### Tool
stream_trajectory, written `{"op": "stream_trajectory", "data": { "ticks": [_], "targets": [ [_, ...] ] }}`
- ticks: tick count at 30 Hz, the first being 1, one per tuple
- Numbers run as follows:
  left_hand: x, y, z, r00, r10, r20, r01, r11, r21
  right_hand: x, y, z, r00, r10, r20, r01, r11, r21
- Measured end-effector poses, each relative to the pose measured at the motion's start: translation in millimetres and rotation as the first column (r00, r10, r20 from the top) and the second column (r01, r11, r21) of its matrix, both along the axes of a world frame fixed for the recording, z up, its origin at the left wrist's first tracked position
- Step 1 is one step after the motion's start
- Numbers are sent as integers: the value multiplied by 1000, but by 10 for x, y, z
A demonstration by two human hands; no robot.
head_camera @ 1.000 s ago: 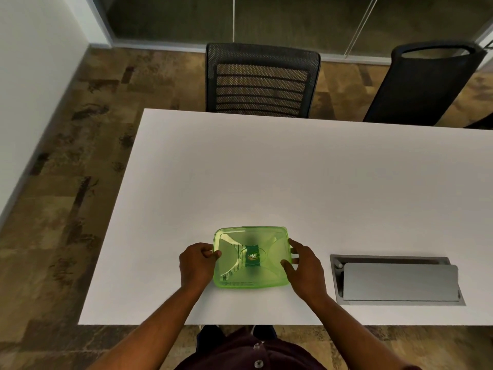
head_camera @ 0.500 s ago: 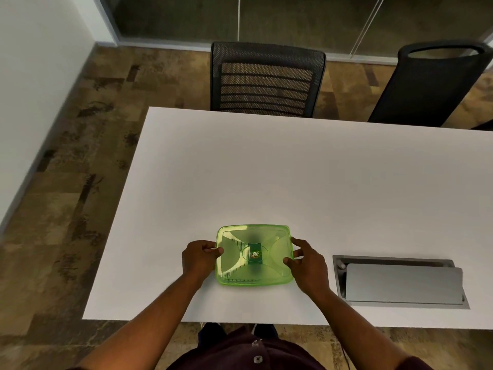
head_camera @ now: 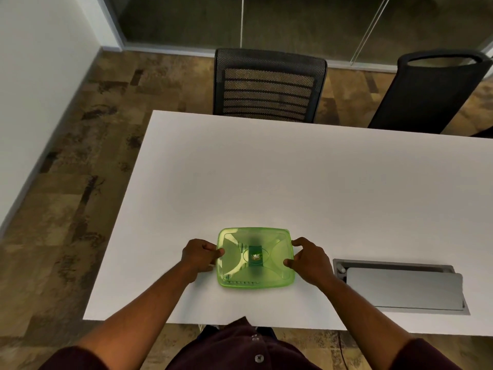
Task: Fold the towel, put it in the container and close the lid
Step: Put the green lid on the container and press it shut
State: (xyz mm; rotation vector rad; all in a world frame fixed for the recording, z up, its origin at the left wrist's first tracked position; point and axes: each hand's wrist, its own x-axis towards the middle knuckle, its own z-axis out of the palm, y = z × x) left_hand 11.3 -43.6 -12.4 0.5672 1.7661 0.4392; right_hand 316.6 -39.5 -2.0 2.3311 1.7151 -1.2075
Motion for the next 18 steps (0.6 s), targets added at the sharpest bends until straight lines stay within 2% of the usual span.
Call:
{"op": "stream_trajectory", "data": {
  "ticks": [3, 6, 8, 11, 14, 18],
  "targets": [
    [-23, 108, -2, 998, -53, 44, 55, 997, -47, 14, 169, 10, 998, -19, -60, 14, 996, -88],
    [113, 243, -32, 996, 84, 11, -85, 994, 65, -34, 318, 0, 964, -198, -179, 184, 979, -93],
    [270, 279, -53, 987, 157, -13, -155, 980, 128, -75, 363, -48, 913, -324, -248, 318, 946, -66],
    [455, 270, -94, 972, 185, -145, -165, 977, 139, -177, 314, -122, 798, -470, -377, 469, 878, -101],
    [555, 277, -152, 954, 192, -232, -165, 977, 132, -283, 247, -193, 723, -546, -423, 566, 819, -89],
    [609, 254, -237, 947, 204, -246, -160, 969, 189, -377, 213, -262, 622, -612, -488, 668, 741, -77]
  ]
}}
